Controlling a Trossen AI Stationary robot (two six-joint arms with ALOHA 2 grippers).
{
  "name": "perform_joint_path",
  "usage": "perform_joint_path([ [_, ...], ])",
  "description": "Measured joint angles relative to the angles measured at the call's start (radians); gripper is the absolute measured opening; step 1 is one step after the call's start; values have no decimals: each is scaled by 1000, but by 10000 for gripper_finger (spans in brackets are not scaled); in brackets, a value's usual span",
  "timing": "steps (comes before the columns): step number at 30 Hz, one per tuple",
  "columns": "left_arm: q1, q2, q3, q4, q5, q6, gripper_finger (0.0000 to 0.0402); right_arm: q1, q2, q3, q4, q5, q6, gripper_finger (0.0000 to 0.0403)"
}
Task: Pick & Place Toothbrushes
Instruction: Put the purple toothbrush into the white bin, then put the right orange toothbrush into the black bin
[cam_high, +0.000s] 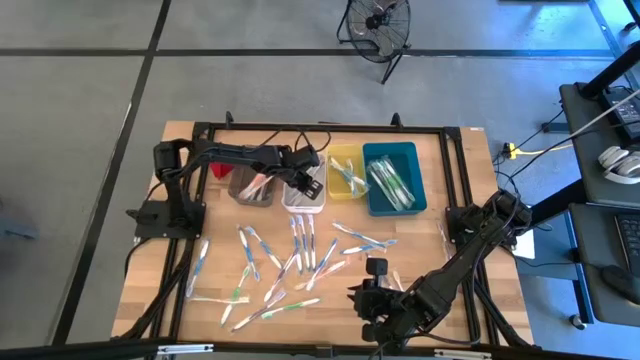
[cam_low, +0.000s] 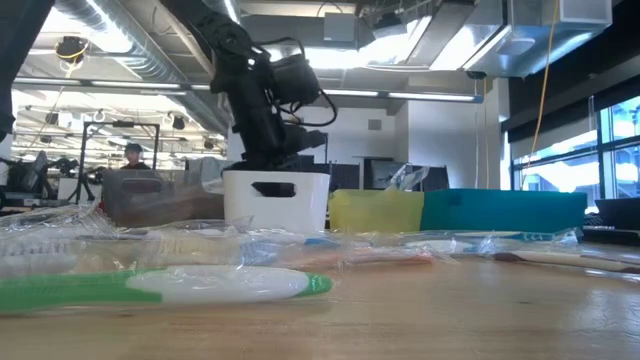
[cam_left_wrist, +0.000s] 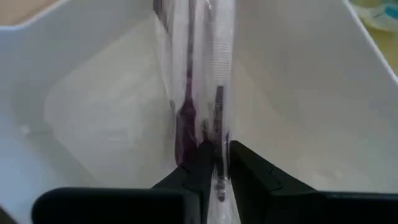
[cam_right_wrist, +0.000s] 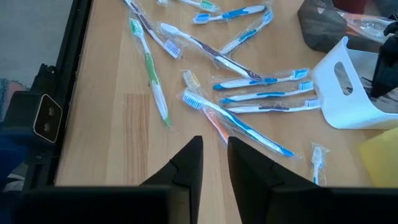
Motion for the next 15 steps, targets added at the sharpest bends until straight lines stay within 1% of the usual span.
perform_joint_path([
  [3, 0, -2, 0, 36, -6, 16, 65, 0, 0, 0, 0, 0, 0, 81],
  [6, 0, -8, 0, 57, 13, 29, 83, 0, 0, 0, 0, 0, -4, 85],
  [13, -1, -22, 17, 48, 38, 27, 134, 0, 0, 0, -1, -4, -6, 97],
  [15, -1, -28, 20, 50, 39, 27, 148, 0, 0, 0, -3, -27, -3, 101],
])
